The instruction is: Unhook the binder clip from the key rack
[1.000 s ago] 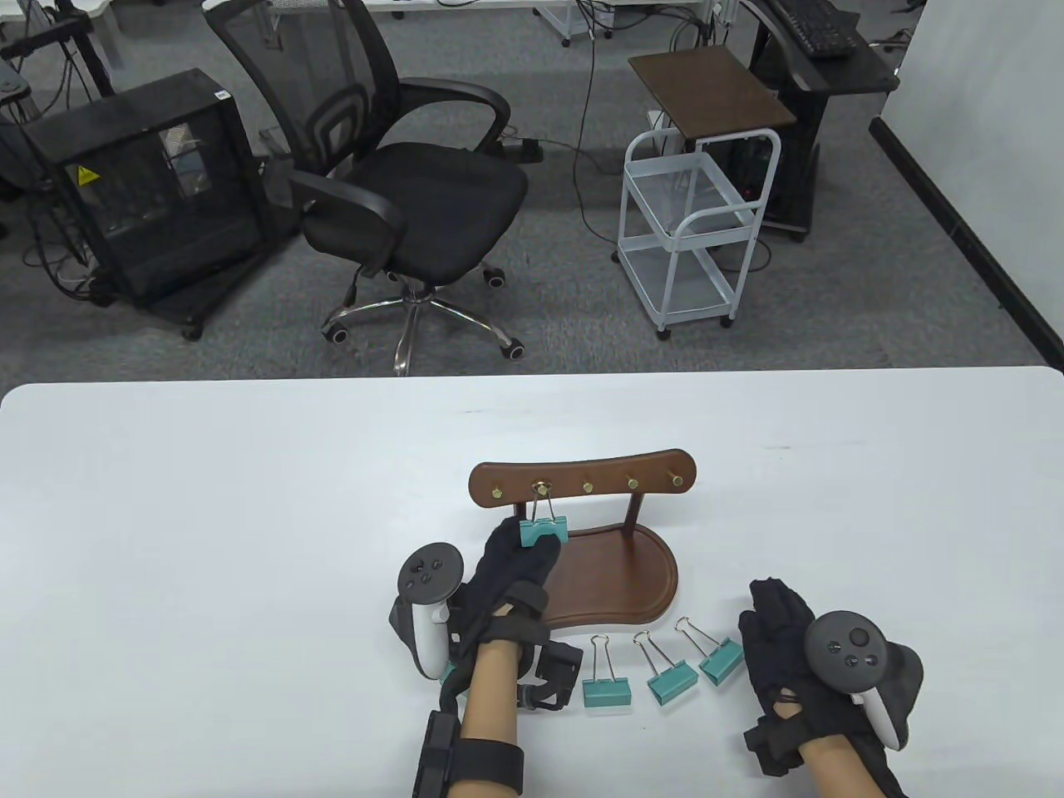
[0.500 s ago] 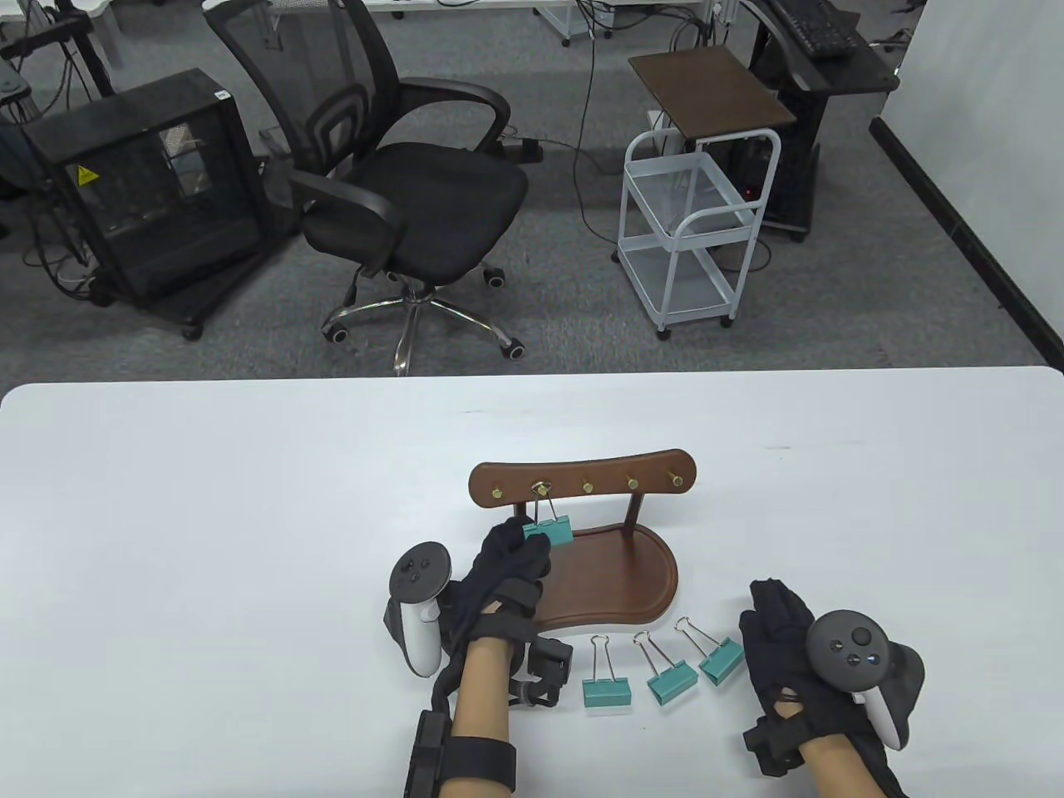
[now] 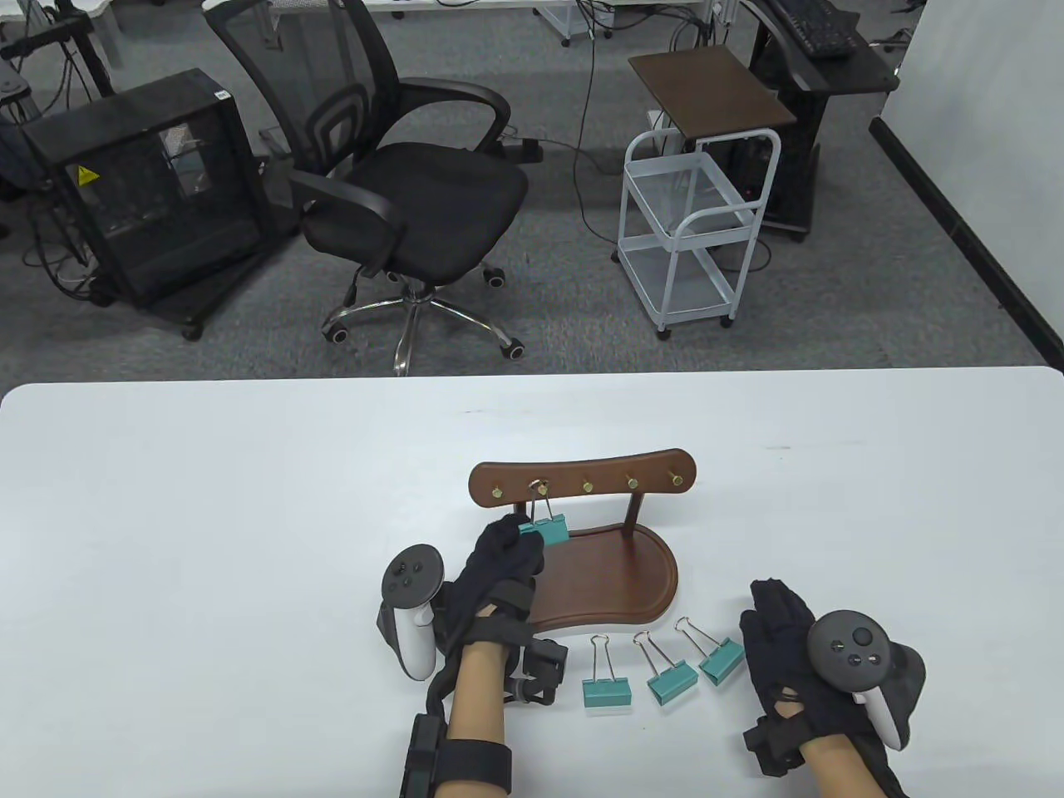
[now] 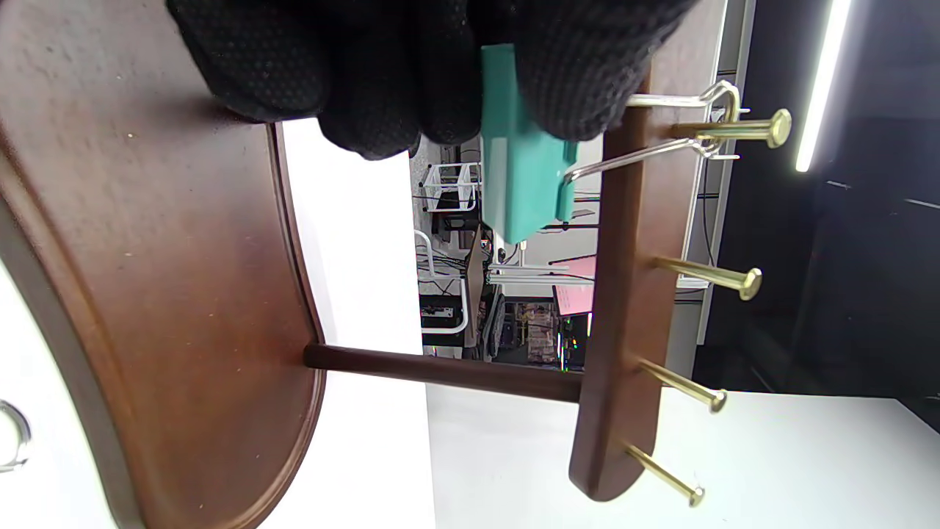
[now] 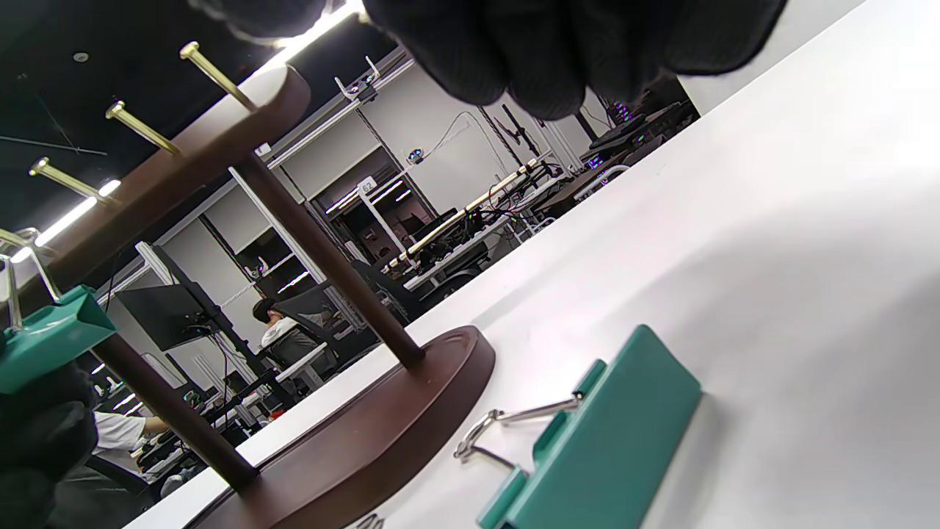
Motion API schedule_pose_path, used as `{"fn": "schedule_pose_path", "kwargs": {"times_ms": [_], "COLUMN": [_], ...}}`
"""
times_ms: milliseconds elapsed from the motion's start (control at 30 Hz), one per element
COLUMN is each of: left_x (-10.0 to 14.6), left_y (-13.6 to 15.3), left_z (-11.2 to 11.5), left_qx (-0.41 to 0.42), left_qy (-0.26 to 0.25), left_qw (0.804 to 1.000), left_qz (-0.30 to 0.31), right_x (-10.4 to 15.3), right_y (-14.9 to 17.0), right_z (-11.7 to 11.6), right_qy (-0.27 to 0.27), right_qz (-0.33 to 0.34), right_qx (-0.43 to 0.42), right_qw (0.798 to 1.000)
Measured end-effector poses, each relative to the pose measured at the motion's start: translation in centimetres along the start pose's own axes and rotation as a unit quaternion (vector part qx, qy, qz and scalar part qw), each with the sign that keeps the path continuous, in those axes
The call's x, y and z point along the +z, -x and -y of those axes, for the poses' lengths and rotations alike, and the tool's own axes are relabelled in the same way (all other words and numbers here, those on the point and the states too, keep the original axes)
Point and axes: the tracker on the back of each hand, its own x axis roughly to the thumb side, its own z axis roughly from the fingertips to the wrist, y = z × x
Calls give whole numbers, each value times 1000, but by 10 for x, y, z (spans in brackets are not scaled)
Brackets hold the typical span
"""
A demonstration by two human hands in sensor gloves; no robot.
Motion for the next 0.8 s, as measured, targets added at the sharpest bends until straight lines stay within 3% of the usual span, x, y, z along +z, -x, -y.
{"fn": "schedule_pose_path", "kwargs": {"times_ms": [800], "left_x": [2], "left_y": [0], "left_z": [-4], "left_qx": [18], "left_qy": [8], "left_qw": [999], "left_qz": [29], "right_x": [0], "right_y": [0], "right_z": [0], "right_qy": [0], "right_qz": [-3], "right_qx": [-6], "right_qw": [1000]}}
